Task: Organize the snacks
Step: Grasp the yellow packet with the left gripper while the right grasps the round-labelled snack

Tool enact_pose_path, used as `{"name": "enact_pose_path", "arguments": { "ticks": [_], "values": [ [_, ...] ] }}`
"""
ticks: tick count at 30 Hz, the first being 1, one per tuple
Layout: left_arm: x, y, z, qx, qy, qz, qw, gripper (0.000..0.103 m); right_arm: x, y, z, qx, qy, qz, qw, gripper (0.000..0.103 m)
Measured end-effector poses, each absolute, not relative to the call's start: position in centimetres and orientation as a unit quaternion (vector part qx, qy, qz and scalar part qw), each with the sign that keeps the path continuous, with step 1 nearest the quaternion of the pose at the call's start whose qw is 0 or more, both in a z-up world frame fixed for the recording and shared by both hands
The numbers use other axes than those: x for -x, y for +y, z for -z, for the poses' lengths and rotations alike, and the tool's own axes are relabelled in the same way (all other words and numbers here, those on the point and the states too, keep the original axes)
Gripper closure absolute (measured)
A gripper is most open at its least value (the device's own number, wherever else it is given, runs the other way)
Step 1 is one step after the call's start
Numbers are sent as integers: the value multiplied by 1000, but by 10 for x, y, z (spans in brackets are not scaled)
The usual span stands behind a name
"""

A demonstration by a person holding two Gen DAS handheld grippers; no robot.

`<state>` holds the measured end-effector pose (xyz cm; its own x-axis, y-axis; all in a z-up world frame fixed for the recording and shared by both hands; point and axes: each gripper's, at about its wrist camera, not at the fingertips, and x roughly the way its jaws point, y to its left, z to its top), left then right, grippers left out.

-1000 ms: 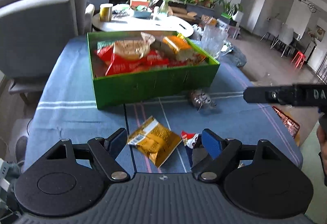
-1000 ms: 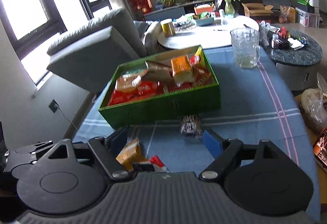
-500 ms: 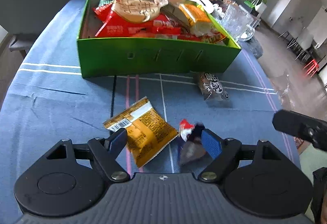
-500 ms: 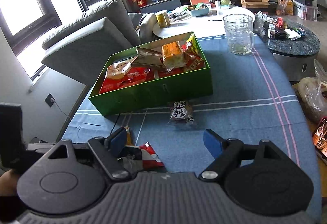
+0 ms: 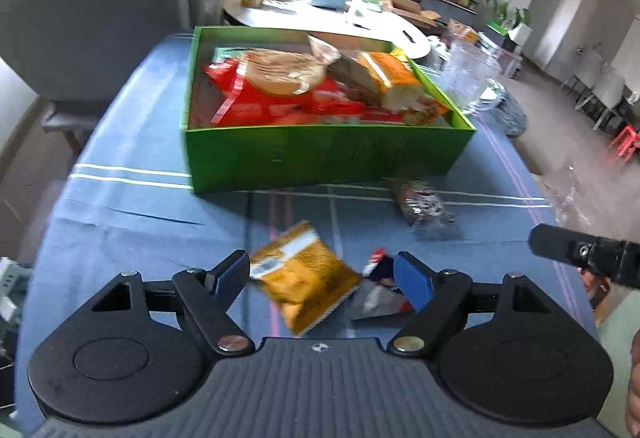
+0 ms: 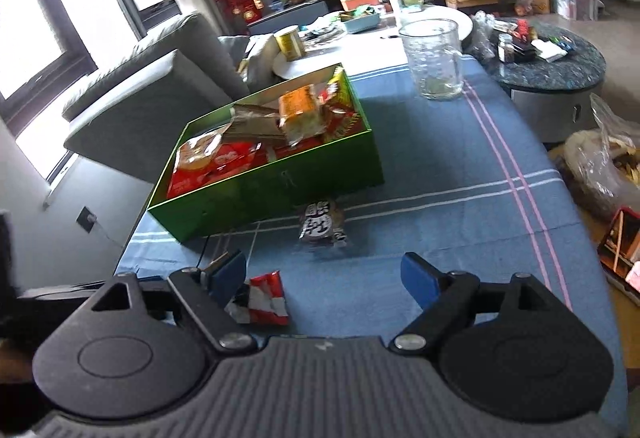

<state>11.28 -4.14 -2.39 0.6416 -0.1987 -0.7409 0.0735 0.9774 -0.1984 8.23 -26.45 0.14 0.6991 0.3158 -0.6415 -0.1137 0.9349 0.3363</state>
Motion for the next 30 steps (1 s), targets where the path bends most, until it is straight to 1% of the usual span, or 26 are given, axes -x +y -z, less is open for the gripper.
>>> {"name": "enact_pose_path", "arguments": {
  "ticks": [9, 17, 22, 23, 24, 30],
  "values": [
    [-123, -42, 52, 81, 469, 63, 877, 26, -93, -272, 9, -160, 382, -93, 905, 26],
    [-150, -57, 67, 70, 477, 48, 875, 26, -110, -273, 24, -172, 398, -79, 898, 26],
    [-158, -66, 68, 38, 471, 50, 880, 26, -126, -262, 31, -155, 406, -76, 897, 26],
    [-157, -67, 68, 29, 467, 53, 882, 28, -130, -258, 32, -152, 407, -77, 898, 26],
    [-156, -68, 69, 18, 461, 59, 885, 35, -134, -255, 33, -149, 408, -78, 897, 25],
    [-145, -58, 69, -20, 440, 104, 892, 38, -154, -234, 37, -125, 410, -84, 900, 25]
  ]
}}
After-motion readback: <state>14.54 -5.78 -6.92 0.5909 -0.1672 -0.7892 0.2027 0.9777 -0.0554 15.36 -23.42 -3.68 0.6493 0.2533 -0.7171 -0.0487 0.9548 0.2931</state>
